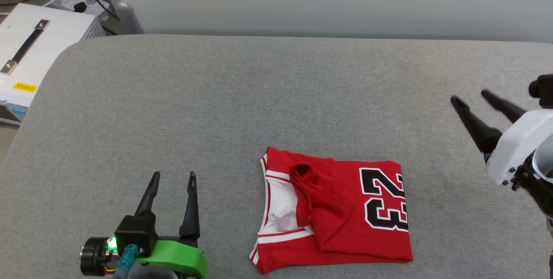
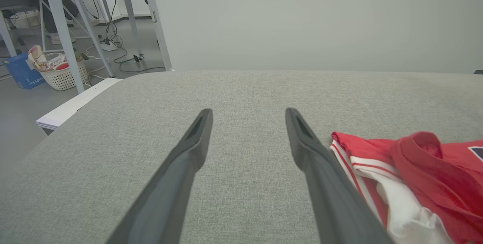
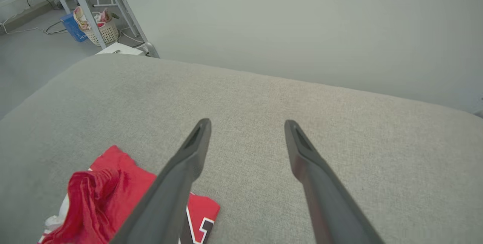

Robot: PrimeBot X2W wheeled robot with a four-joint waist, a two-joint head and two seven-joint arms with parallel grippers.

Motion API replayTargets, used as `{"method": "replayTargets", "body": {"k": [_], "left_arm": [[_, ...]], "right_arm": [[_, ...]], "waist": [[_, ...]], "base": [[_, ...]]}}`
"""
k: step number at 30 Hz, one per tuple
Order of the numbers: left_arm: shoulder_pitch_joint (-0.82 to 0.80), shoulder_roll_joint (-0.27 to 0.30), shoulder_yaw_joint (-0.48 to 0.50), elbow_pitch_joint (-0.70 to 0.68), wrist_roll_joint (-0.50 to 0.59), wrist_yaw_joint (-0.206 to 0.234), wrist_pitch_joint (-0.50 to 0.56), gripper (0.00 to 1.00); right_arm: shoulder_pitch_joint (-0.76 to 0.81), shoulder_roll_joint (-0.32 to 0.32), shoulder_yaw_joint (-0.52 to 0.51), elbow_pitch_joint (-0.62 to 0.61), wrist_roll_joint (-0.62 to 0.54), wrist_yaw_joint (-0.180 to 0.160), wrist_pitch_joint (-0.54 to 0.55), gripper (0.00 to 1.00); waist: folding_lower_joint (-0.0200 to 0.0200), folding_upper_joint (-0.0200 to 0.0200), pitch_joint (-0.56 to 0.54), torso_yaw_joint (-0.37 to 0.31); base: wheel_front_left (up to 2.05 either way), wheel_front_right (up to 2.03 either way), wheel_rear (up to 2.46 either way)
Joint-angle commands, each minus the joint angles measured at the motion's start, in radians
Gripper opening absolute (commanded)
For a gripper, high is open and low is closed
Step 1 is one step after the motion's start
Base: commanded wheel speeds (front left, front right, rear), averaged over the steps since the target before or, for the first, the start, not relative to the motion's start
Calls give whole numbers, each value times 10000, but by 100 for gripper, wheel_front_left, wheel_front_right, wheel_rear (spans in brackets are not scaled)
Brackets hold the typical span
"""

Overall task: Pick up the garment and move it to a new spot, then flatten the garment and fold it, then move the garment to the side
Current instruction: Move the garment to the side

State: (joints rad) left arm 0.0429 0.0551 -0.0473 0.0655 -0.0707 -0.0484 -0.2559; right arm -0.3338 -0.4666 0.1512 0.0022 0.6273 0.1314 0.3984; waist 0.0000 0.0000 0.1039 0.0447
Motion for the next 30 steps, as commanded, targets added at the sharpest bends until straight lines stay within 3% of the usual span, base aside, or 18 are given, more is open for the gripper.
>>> {"method": "replayTargets", "body": {"k": [1, 5, 9, 24, 25, 26, 27, 30], "left_arm": [[-349, -41, -19, 18, -58, -32, -59, 100], [-512, -43, -112, 37, -76, -42, -59, 100], [-643, -44, -213, 39, -87, -30, -59, 100], [-987, -48, -454, 159, -216, 42, -59, 100], [-995, -48, -461, 168, -221, 51, -59, 100], [-996, -48, -462, 176, -227, 60, -59, 100], [-989, -48, -463, 184, -232, 71, -59, 100], [-944, -48, -454, 207, -246, 94, -59, 100]], "right_arm": [[187, -55, 164, 445, 1011, -7, 1323, 100], [698, -45, 501, 832, 1692, -7, 2212, 100], [1141, 49, 917, 1150, 2043, -7, 2424, 100], [1097, 796, 2842, 2489, 2627, -7, 1314, 100], [1062, 743, 2992, 2505, 2623, -7, 1164, 95], [1027, 707, 3089, 2506, 2638, -7, 1035, 26], [971, 656, 3182, 2489, 2655, -7, 849, 0], [786, 457, 3378, 2402, 2666, -7, 373, 0]], "waist": [[0, 0, 265, 163], [0, 0, 482, 318], [0, 0, 705, 476], [0, 0, 1191, 866], [0, 0, 1182, 881], [0, 0, 1165, 886], [0, 0, 1144, 889], [0, 0, 1061, 873]], "base": [[0, 0, 0], [0, 0, 0], [0, 0, 0], [0, 0, 0], [0, 0, 0], [0, 0, 0], [0, 0, 0], [0, 0, 0]]}}
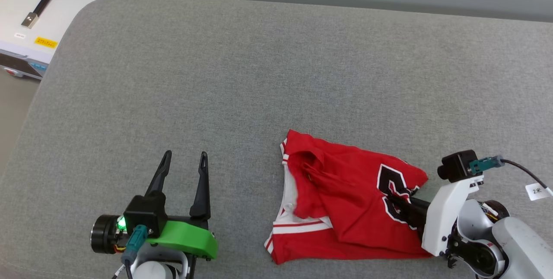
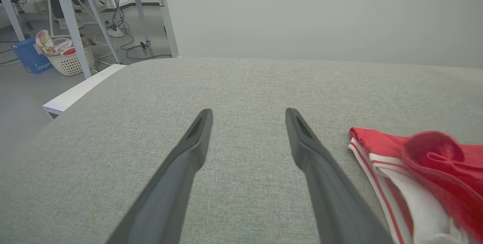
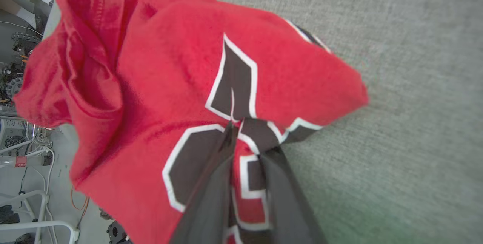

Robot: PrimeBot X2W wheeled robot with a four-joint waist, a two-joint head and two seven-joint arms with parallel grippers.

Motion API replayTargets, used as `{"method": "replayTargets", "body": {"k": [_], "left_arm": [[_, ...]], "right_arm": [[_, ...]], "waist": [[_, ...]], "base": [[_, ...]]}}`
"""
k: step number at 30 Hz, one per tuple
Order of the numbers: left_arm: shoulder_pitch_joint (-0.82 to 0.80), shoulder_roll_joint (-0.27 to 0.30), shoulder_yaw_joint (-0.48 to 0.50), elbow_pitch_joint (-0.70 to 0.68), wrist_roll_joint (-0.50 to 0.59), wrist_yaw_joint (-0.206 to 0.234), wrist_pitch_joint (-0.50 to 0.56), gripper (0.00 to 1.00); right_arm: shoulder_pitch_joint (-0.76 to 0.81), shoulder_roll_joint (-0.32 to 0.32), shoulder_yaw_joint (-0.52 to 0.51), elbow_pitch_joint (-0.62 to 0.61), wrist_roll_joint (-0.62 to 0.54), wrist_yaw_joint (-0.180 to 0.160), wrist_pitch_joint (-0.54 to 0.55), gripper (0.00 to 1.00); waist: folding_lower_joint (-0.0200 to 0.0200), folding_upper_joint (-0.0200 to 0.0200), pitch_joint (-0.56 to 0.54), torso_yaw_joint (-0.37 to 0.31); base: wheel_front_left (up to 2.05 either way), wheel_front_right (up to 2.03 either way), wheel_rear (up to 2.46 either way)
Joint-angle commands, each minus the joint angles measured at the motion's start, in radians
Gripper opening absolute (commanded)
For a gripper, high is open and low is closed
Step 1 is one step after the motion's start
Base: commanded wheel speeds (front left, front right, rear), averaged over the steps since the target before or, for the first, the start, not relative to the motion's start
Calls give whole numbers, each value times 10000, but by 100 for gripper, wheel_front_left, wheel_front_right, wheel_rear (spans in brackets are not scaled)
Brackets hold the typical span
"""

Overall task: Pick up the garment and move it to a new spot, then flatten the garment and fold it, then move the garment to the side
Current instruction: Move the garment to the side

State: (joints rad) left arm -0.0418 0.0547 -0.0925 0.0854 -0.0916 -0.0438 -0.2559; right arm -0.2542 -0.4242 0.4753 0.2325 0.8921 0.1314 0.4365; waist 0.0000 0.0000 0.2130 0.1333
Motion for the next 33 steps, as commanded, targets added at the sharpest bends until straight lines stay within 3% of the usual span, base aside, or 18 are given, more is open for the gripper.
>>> {"method": "replayTargets", "body": {"k": [1, 10, 20, 28, 33], "left_arm": [[-79, -44, -1, 18, -43, 51, -59, 100], [199, -45, 117, -6, -57, 142, -59, 100], [299, -45, 204, -269, -40, 148, -59, 100], [-70, 2, 335, -631, 113, 75, -59, 100], [-452, 98, 395, -895, 250, -5, -59, 100]], "right_arm": [[-92, -41, 194, 56, -5, -7, -190, 0], [-1008, -1118, 735, -1051, -953, -7, -1384, 0], [-1586, -2645, 938, -2376, -1681, -7, -907, 0], [-1963, -3537, 331, -2327, -1950, -7, -821, 0], [-2366, -4001, -137, -1629, -2273, -7, -1013, 0]], "waist": [[0, 0, -70, -19], [0, 0, -505, -456], [0, 0, -429, -1879], [0, 0, 412, -3060], [0, 0, 1172, -3445]], "base": [[0, 0, 0], [0, 0, 0], [0, 0, 0], [0, 0, 0], [0, 0, 0]]}}
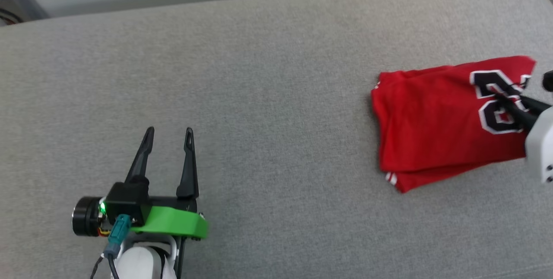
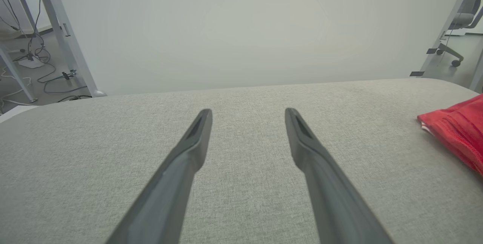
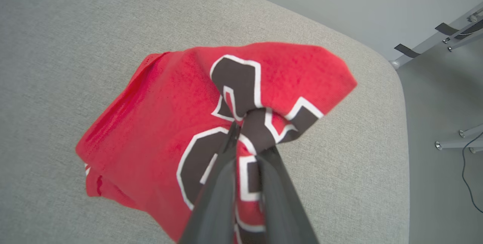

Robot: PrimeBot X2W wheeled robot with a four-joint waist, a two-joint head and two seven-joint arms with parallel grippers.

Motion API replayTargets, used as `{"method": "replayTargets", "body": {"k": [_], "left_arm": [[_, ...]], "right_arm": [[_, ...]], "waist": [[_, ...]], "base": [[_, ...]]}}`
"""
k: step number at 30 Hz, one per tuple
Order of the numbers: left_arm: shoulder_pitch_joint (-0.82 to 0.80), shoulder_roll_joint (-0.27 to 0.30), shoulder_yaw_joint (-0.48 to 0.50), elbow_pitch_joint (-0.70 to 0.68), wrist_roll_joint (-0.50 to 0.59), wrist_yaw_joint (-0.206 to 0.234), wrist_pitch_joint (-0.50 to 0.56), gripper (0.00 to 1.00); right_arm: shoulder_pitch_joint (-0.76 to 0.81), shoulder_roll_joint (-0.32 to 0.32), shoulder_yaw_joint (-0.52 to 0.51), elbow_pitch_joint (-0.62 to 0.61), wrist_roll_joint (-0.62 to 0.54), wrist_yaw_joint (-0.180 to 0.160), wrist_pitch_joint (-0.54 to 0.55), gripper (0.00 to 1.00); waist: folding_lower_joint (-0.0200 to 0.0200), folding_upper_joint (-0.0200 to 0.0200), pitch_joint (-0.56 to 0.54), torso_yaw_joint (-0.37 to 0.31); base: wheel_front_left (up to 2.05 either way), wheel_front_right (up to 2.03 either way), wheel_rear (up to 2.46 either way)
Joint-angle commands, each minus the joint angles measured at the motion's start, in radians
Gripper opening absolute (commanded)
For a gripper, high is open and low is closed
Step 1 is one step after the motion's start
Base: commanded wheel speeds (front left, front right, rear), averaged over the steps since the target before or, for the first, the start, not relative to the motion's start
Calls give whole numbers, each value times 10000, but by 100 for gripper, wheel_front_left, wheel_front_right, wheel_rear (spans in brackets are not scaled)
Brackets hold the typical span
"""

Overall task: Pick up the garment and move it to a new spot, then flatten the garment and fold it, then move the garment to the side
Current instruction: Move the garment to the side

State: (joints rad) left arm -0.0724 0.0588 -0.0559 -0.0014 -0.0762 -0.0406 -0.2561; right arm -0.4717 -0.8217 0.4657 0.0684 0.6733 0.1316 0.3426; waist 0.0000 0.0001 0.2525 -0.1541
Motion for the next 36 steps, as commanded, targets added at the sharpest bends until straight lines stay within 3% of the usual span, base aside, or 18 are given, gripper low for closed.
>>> {"method": "replayTargets", "body": {"k": [1, 9, 19, 27, 28, 29, 36], "left_arm": [[-223, 80, 35, -108, 134, -44, -57, 100], [-899, 305, 40, -604, 304, -152, -57, 100], [-1348, 469, -28, -1038, 421, -220, -57, 100], [-1334, 506, -62, -1214, 483, -144, -57, 100], [-1332, 510, -63, -1192, 477, -139, -57, 100], [-1330, 508, -61, -1179, 472, -129, -57, 100], [-1139, 414, -85, -910, 322, -71, -57, 100]], "right_arm": [[-329, -143, -88, 220, -196, -9, -167, 0], [-1652, -524, -600, 2450, -884, -9, -901, 0], [-3067, -690, -1561, 5148, -1694, -9, -1236, 0], [-3771, -260, -2138, 6590, -2320, -9, -2233, 0], [-3840, -161, -2273, 6822, -2439, -9, -2399, 46], [-3882, -96, -2337, 6977, -2571, -9, -2537, 100], [-3872, 161, -2706, 7453, -3170, -9, -3913, 100]], "waist": [[0, -1, 957, -618], [0, -1, 2342, -586], [0, -1, 3257, -362], [0, -1, 3391, -290], [0, -1, 3334, -271], [0, -1, 3268, -254], [0, -1, 2396, -68]], "base": [[0, 0, 0], [0, 0, 0], [0, 0, 0], [0, 0, 0], [0, 0, 0], [0, 0, 0], [0, 0, 0]]}}
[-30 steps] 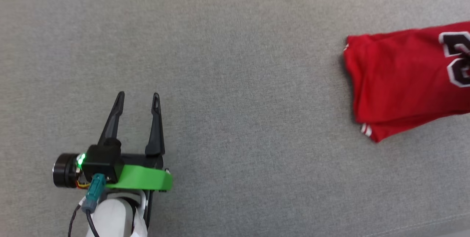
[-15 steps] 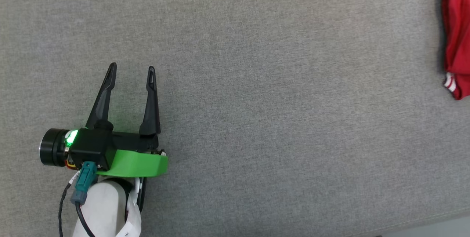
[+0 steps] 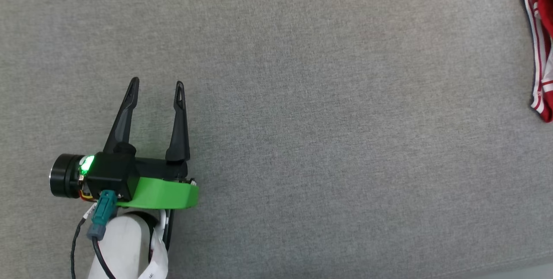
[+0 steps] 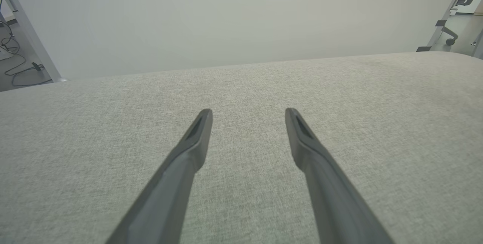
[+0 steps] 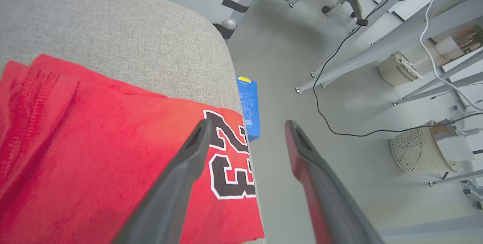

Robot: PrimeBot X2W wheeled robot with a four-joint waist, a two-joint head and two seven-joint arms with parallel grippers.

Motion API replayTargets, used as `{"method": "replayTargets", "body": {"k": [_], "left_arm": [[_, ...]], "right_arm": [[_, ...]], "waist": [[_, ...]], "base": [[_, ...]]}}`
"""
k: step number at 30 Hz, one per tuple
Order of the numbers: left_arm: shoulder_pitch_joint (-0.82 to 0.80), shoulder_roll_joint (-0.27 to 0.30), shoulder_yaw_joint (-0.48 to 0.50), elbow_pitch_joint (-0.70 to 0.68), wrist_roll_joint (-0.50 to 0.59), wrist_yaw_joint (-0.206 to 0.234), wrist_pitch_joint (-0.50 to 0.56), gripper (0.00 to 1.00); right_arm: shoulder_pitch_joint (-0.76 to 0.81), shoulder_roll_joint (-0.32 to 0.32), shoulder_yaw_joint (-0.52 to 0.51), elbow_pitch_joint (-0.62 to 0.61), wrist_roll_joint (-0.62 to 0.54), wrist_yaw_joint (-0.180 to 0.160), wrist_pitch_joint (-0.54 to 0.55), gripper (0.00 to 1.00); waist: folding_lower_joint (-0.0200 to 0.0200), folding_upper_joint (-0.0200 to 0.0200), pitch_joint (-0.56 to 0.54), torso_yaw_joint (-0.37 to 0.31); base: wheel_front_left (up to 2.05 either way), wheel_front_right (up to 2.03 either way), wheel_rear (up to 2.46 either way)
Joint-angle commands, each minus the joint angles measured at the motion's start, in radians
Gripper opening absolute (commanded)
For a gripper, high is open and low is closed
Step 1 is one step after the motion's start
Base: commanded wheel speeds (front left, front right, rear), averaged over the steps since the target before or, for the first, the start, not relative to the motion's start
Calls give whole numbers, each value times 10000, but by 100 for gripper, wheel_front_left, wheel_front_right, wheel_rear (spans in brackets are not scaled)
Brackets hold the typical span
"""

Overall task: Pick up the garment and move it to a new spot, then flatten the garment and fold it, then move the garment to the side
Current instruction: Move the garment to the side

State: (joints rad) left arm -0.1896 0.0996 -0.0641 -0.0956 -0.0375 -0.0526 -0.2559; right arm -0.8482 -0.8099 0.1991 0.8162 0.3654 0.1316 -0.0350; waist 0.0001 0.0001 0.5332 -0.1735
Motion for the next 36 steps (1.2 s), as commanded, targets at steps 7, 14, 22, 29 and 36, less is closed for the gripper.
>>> {"method": "replayTargets", "body": {"k": [7, 14, 22, 29, 36], "left_arm": [[513, -147, 86, 342, -330, 144, -59, 100], [988, -278, 197, 610, -532, 221, -59, 100], [1388, -377, 195, 965, -657, 202, -59, 100], [1740, -419, 316, 1187, -693, 248, -59, 100], [1924, -444, 401, 1455, -713, 240, -59, 100]], "right_arm": [[213, 480, -834, -932, -661, -9, -2023, 100], [1570, 2013, -2472, -4241, -1875, -9, -2262, 100], [4137, 4212, -3152, -7817, -2419, -9, -2266, 100], [5931, 5560, -2562, -8410, -2162, -9, -2266, 100], [7291, 6426, -2319, -8151, -1821, -9, -2267, 100]], "waist": [[-1, -1, -1479, 403], [-1, -1, -2449, 826], [-1, -1, -3360, 1386], [-1, -1, -3939, 1706], [-1, -1, -4331, 1997]], "base": [[0, 0, 0], [0, 0, 0], [0, 0, 0], [0, 0, 0], [0, 0, 0]]}}
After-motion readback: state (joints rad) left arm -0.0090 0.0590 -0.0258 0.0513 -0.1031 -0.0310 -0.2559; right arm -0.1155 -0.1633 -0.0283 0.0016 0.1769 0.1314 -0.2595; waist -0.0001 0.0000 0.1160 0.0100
